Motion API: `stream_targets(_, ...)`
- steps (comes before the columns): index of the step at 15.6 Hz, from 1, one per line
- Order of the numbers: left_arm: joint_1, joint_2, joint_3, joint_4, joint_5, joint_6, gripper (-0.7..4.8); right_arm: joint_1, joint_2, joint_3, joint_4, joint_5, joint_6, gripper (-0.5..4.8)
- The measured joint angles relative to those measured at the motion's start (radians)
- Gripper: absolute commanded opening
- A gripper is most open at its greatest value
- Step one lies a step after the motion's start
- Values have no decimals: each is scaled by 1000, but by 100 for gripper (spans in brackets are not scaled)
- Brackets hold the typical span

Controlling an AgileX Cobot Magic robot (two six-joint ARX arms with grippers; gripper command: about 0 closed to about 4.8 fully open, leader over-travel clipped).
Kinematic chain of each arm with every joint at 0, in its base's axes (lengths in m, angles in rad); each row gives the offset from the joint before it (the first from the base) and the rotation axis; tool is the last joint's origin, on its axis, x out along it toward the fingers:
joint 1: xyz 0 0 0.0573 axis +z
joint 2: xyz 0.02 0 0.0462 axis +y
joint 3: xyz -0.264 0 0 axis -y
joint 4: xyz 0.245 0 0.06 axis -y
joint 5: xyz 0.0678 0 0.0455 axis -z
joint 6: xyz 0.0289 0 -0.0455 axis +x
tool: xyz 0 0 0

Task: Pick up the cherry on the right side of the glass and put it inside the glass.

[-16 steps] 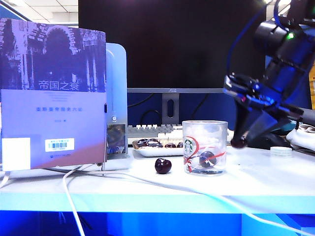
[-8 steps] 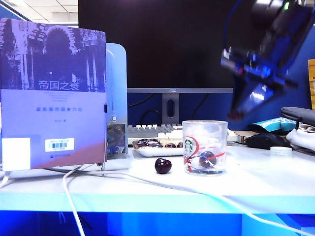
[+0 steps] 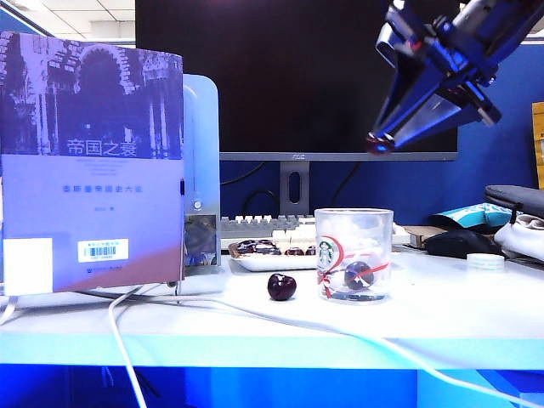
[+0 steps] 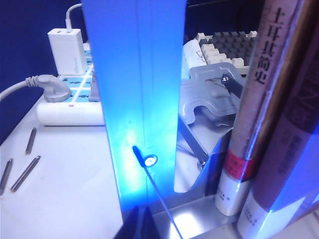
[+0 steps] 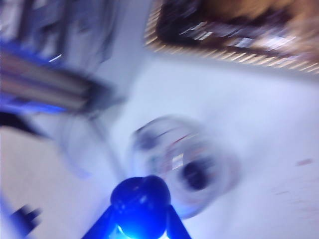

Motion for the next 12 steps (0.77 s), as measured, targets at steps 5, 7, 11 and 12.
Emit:
stream_targets(5,0,0,0,0,0,0,-5,0,2,0,-14,-93,0,139)
stream_targets(7,0,0,0,0,0,0,-5,0,17,0,-10,-64,0,139)
stream_targets(11,0,0,0,0,0,0,-5,27,82,0,43,-38,0,139)
stream_targets(12,0,0,0,0,0,0,-5,37,103,0,57,-36,0,139)
